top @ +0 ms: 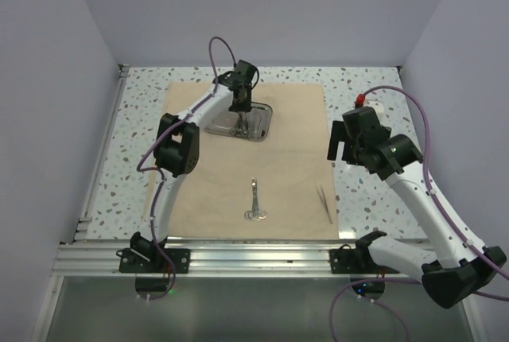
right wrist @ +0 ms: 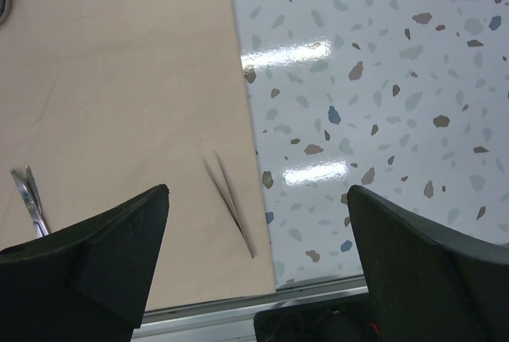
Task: Open and lay out the surgical kit
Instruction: Pick up the medical item from the container.
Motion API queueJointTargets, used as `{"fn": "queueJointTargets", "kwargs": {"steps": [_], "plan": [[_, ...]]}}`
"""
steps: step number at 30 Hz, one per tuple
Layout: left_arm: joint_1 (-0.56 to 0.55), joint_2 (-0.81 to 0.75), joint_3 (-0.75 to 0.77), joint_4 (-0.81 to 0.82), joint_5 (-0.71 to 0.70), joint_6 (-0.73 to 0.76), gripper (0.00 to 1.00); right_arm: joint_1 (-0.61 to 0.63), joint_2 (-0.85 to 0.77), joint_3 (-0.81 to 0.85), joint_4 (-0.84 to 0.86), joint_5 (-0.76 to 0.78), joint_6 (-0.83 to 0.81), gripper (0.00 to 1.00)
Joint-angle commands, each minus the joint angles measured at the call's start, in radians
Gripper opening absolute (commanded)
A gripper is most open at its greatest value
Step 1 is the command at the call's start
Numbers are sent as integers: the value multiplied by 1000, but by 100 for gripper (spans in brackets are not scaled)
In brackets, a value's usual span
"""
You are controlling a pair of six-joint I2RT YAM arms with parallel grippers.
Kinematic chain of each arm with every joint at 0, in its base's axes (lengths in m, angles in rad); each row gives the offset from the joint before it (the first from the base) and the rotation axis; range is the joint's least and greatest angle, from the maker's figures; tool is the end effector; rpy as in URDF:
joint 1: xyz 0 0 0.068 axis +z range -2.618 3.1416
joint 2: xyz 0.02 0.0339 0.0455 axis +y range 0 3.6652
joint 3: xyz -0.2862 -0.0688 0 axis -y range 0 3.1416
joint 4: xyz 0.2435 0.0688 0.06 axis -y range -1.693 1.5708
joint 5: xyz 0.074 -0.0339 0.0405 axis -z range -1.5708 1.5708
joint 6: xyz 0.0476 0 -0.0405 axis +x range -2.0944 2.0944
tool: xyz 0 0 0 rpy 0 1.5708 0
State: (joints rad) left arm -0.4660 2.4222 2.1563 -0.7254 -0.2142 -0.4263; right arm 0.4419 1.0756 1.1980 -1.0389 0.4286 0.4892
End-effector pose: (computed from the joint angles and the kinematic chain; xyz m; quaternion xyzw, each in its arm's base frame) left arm 0.4977 -0.2390 0.1952 -0.0116 0.9532 -0.0302 0.3005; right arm 0.1800 0.0633 0.3615 0.0902 0.9234 -0.0390 0.3710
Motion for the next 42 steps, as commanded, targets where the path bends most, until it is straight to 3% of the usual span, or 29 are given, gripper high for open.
{"fn": "queueJointTargets", "kwargs": {"steps": [1, 12, 27, 35, 42], "plan": [[0, -38, 17, 29, 33, 1, 37, -3, 13, 2, 19, 27, 8, 98], [-16, -25, -1, 40, 64, 0, 38, -3, 20, 0, 28, 30, 2, 99], [-26, 87, 34, -42, -8, -31, 35, -5, -5, -11, 14, 44, -12, 98], [-26, 81, 45, -46, 7, -35, 2, -5, -2, 2, 8, 36, -14, 98], [-31, -60, 22, -62, 24, -74, 0, -6, 27, 67, -19, 29, -31, 98]]}}
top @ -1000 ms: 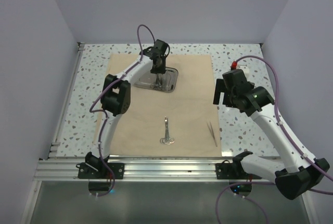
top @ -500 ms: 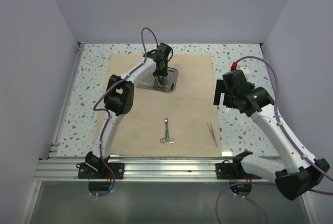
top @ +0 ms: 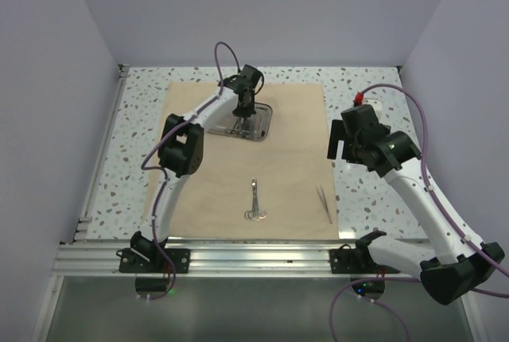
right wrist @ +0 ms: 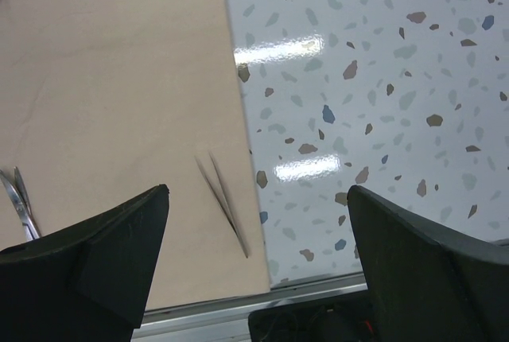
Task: Open and lay out the surgical kit
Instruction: Pick up the medical item from the container, then place the medical item in the surgical kit.
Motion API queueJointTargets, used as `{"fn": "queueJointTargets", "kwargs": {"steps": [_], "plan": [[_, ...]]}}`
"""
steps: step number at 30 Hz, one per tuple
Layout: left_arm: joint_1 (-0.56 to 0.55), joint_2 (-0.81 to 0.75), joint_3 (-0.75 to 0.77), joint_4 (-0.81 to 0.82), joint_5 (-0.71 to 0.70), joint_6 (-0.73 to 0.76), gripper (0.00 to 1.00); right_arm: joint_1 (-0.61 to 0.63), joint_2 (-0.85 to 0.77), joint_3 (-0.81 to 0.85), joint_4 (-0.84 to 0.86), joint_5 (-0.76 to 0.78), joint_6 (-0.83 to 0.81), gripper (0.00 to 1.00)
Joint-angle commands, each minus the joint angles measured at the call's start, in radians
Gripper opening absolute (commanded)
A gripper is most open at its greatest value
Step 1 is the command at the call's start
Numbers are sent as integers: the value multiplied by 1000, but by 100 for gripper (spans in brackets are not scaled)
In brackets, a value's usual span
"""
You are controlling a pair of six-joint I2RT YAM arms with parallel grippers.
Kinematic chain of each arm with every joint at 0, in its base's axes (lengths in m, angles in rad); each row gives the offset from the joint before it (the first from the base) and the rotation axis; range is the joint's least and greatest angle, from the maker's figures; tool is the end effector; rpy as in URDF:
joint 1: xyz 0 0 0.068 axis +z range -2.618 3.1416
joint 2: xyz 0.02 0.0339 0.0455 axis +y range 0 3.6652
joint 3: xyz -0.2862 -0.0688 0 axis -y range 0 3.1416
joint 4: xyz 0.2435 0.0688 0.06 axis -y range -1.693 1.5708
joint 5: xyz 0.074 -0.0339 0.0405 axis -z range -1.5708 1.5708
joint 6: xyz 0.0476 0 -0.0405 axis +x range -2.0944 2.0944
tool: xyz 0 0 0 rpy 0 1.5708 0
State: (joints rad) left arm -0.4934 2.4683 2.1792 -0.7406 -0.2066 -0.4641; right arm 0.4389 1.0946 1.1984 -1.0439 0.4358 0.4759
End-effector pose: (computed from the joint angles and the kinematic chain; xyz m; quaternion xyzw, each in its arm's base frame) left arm 0.4946 -0.2549 0.1767 -0.0135 0.9588 -0.0343 0.2817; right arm 0.1840 0.0642 0.3582 0.0842 0.9268 -0.0507 0.3624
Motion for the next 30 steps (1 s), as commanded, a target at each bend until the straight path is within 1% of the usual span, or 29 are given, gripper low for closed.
{"fn": "queueJointTargets", "kwargs": {"steps": [1, 2, 4, 6, 8, 9, 10, 11, 12, 13, 14, 15, 16, 17, 18, 21, 23, 24, 26, 27, 28, 29, 30], "plan": [[-5, -130, -9, -49, 16, -44, 0, -3, 11, 82, -24, 20, -13, 98], [-8, -178, -18, -54, 16, -53, 0, -2, 13, 110, -39, 14, -10, 98], [-25, -224, -45, -68, 6, -91, 0, -5, 7, 128, -45, 3, 13, 98], [-62, -294, -79, -81, -14, -154, 0, -3, -2, 145, -62, -15, 46, 98], [-103, -371, -165, -85, -46, -209, 0, -3, -19, 161, -94, -34, 64, 98], [-158, -396, -198, -82, -56, -275, 0, -3, -27, 167, -111, -34, 84, 98], [-189, -416, -263, -82, -66, -313, 0, -3, -44, 176, -131, -32, 96, 98], [-221, -451, -295, -82, -79, -356, 0, -3, -53, 181, -166, -28, 105, 98], [-291, -465, -326, -79, -98, -446, 0, -3, -62, 187, -186, -22, 119, 98], [-324, -474, -382, -75, -105, -493, 0, -3, -74, 194, -206, -13, 128, 98], [-359, -482, -404, -77, -115, -539, 0, -2, -90, 219, -258, -8, 136, 98], [-425, -482, -424, -75, -120, -623, 0, -3, -102, 231, -281, 1, 154, 98], [-459, -479, -447, -77, -126, -661, 0, -2, -116, 248, -303, 1, 159, 98], [-491, -462, -452, -82, -137, -697, 0, -2, -148, 256, -336, 1, 171, 99], [-548, -453, -455, -85, -143, -758, 0, -3, -165, 265, -356, 1, 178, 99], [-628, -399, -438, -94, -151, -852, 0, -3, -222, 291, -415, -31, 193, 98], [-655, -353, -409, -94, -151, -880, 0, -5, -243, 302, -449, -69, 201, 98], [-674, -336, -400, -95, -155, -895, 4, -3, -263, 305, -459, -78, 205, 98], [-683, -284, -360, -94, -139, -901, 6, -2, -277, 317, -485, -100, 202, 98], [-692, -267, -346, -97, -134, -907, 11, -2, -289, 320, -495, -103, 199, 98], [-695, -255, -328, -95, -126, -909, 14, -3, -292, 332, -504, -103, 193, 98], [-700, -232, -320, -94, -114, -912, 18, -2, -295, 337, -519, -97, 185, 98], [-706, -226, -317, -83, -108, -915, 30, -3, -298, 342, -524, -94, 181, 98]]}}
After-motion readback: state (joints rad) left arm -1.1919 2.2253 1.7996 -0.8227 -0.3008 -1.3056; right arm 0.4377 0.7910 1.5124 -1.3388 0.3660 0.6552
